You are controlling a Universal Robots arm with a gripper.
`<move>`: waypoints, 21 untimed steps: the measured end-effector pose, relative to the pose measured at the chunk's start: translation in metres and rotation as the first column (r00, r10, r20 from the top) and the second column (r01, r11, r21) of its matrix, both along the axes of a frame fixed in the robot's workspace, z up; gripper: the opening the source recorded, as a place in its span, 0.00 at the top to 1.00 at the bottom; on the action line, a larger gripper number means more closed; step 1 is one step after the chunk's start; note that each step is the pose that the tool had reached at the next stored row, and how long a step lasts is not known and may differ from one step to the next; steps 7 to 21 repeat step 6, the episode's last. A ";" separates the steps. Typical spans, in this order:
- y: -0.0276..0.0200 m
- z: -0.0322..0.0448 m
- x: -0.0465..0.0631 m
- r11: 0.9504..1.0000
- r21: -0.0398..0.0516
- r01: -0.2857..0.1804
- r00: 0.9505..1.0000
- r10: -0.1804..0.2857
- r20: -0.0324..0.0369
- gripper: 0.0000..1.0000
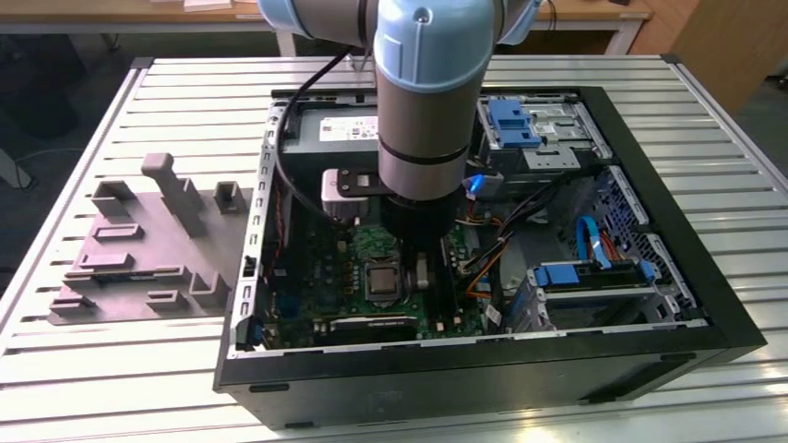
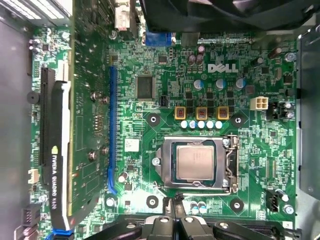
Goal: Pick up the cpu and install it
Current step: 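Install the first cpu locking lever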
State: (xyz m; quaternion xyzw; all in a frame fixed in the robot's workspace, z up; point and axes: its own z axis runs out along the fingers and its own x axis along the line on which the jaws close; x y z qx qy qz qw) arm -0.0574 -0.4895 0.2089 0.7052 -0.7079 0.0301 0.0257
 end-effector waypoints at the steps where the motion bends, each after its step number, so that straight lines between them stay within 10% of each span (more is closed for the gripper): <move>1: 0.0000 0.0001 0.000 1.000 0.000 0.000 1.000 0.000 0.000 0.89; 21: 0.0000 0.0002 0.000 1.000 0.000 0.000 1.000 0.000 0.000 0.89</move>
